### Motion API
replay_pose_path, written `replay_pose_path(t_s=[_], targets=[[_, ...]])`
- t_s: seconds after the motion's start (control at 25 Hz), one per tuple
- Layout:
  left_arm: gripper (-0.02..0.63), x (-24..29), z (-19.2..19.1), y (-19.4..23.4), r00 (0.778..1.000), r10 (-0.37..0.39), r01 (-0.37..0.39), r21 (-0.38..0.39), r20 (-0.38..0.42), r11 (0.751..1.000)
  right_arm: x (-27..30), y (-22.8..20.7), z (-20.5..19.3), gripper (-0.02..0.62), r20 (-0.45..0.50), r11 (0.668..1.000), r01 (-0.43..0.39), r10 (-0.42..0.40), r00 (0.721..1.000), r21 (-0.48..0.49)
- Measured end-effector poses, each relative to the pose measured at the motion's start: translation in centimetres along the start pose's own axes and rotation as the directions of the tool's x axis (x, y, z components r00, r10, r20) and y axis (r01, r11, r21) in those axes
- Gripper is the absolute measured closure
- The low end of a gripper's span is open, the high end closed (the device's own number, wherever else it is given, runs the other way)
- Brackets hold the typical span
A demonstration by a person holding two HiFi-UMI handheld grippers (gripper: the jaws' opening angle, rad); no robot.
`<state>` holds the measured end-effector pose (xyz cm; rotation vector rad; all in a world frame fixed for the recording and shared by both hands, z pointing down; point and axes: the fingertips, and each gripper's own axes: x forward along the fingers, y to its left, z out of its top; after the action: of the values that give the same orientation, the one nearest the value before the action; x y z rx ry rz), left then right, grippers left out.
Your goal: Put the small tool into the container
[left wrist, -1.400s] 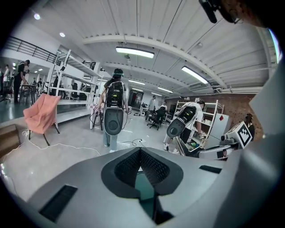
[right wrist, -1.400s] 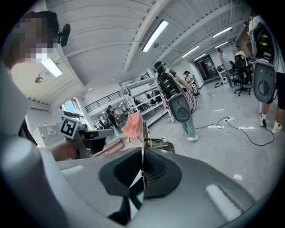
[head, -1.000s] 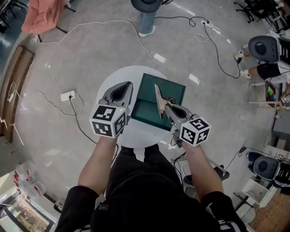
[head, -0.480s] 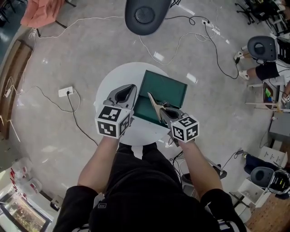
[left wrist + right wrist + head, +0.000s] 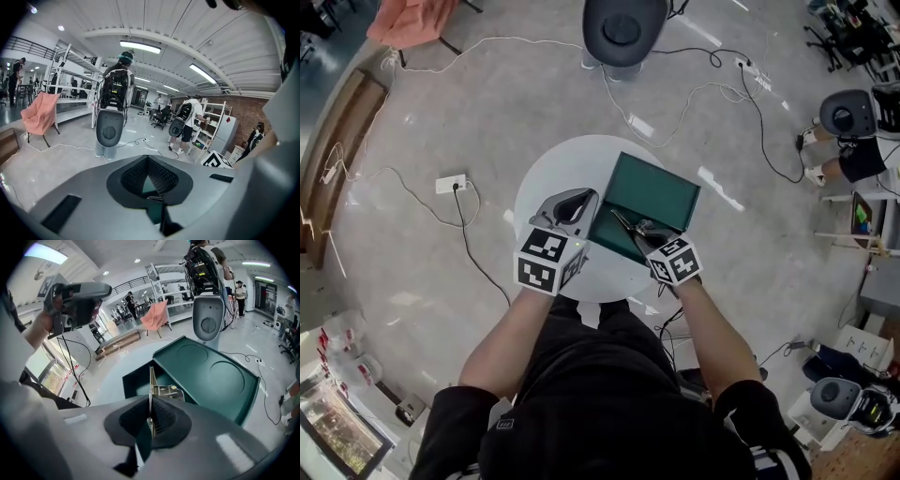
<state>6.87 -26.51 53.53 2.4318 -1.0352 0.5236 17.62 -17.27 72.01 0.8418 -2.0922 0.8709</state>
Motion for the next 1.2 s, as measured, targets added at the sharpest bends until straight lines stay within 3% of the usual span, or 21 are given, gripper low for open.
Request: replay_pose_path(t_s=[0.32, 0.6, 0.72, 0.92, 1.2], targets=[[0.6, -2.1, -0.6, 2.3, 0.998, 0.066, -0.066, -0.001, -0.017, 0.998, 2.8, 0.4, -0.1, 0.581, -0.073, 0.999, -0.04, 0.039, 0.997, -0.008], [0.6, -1.7, -2.1, 2.6, 0.997, 0.064, -0.065, -0.018, -0.044, 0.998, 4.2, 0.7, -0.7, 0.58, -0.124, 0.998, -0.07, 0.069, 0.99, -0.004], [0.6, -1.7, -2.6, 2.5, 0.997, 0.061, -0.062, -0.019, -0.053, 0.998, 4.4, 0.1, -0.9, 0.56, -0.128, 0.998, -0.053, 0.055, 0.99, 0.014], [0.6, -1.9, -3.1, 2.8, 0.996, 0.065, -0.066, -0.02, -0.06, 0.998, 4.6, -0.5, -1.4, 0.457, -0.147, 0.999, -0.029, 0.035, 0.989, 0.046], [0.6, -2.3, -2.8, 3.1, 0.997, 0.057, -0.058, -0.008, -0.06, 0.998, 3.5, -2.2, -1.4, 0.423, -0.131, 0.991, 0.079, -0.065, 0.989, 0.106]])
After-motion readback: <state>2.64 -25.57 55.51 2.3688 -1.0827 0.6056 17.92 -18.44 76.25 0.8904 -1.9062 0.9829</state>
